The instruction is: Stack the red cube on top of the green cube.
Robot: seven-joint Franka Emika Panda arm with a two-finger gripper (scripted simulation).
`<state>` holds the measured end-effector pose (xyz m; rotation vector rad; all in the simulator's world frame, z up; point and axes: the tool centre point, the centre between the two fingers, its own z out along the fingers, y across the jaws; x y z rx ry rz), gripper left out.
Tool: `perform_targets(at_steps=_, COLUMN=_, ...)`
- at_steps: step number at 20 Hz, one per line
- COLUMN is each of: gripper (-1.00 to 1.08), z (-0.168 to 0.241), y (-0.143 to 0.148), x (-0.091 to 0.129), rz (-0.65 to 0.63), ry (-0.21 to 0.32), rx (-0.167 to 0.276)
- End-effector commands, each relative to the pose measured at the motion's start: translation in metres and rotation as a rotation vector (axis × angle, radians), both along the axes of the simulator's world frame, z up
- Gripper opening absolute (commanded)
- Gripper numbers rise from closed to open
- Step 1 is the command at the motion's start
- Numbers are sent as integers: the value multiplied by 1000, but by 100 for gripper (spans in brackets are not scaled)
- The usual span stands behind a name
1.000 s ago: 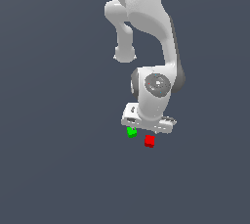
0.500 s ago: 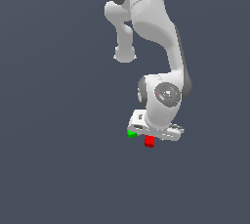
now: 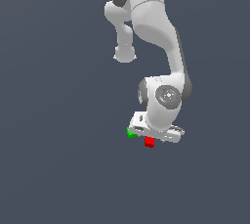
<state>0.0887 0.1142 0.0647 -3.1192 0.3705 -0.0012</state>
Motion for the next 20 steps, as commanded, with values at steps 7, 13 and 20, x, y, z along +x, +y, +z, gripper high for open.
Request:
perform_targets(at_steps=7, gripper=100, z=-40, y=0, x=-1, rz=-1, ry=1, rx=0)
perform_targets(at_steps=13, gripper=100, z=-45, y=0, x=1, rz=-1, ry=1, rx=0)
perform_targets(at_steps=20, gripper=-100, z=-45, y=0, x=1, rz=-1, ry=1, rx=0)
